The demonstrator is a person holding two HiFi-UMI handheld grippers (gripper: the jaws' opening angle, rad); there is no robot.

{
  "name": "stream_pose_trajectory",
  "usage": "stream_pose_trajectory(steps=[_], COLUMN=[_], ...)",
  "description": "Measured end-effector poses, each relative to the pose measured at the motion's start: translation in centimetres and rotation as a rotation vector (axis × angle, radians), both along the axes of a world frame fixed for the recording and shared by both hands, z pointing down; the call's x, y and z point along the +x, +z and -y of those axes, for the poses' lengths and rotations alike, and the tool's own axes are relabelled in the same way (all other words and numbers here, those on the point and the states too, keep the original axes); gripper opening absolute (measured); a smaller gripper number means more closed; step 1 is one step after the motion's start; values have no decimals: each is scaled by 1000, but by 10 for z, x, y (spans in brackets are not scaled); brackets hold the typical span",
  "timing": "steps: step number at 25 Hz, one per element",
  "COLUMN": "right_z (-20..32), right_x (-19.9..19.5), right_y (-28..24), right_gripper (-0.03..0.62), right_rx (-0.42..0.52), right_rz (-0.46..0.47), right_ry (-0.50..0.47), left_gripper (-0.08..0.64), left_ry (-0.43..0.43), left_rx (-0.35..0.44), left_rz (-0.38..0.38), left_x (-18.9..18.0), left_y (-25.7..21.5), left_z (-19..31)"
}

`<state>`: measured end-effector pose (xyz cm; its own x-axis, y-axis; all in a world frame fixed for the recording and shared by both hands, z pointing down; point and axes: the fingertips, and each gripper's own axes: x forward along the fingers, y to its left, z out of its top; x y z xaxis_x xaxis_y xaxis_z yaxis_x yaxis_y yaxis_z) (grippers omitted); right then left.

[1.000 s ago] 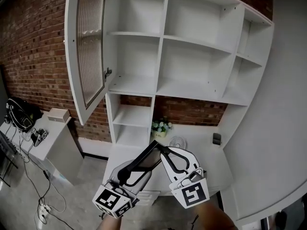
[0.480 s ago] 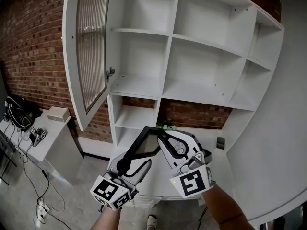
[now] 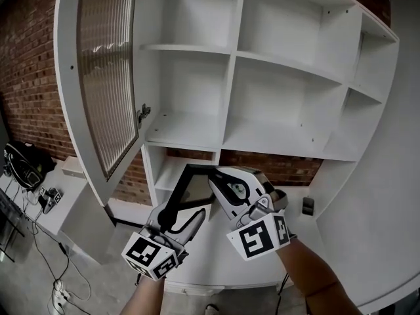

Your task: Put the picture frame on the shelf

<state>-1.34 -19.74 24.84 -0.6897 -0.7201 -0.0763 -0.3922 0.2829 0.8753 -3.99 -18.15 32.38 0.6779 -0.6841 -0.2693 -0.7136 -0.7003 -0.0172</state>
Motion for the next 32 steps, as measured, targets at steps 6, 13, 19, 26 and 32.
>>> stream_pose_trajectory(steps=[6,13,19,26,32], right_z=[39,76,113,157,188], right_x=[-8,-28,-46,-55,-59], right_y=[-18,-34,-37,-39,-31], right_gripper=[67,67,67,67,67], right_rx=[59,121,156,187,178], right_rz=[-65,-152,-216,-270,-302], right_ry=[-4,5,56,130,169], left_gripper=[229,229,229,229,227], left_ry=[-12,12,71,135,185], left_rx=[-11,-36,-54,-68,-74], left_rz=[-7,-52,-62,-38,-16], left_x=[-3,-9,-16,-18,-11], left_y=[-5,-6,-3,-3,-1], left_z=[39,80,111,135,150])
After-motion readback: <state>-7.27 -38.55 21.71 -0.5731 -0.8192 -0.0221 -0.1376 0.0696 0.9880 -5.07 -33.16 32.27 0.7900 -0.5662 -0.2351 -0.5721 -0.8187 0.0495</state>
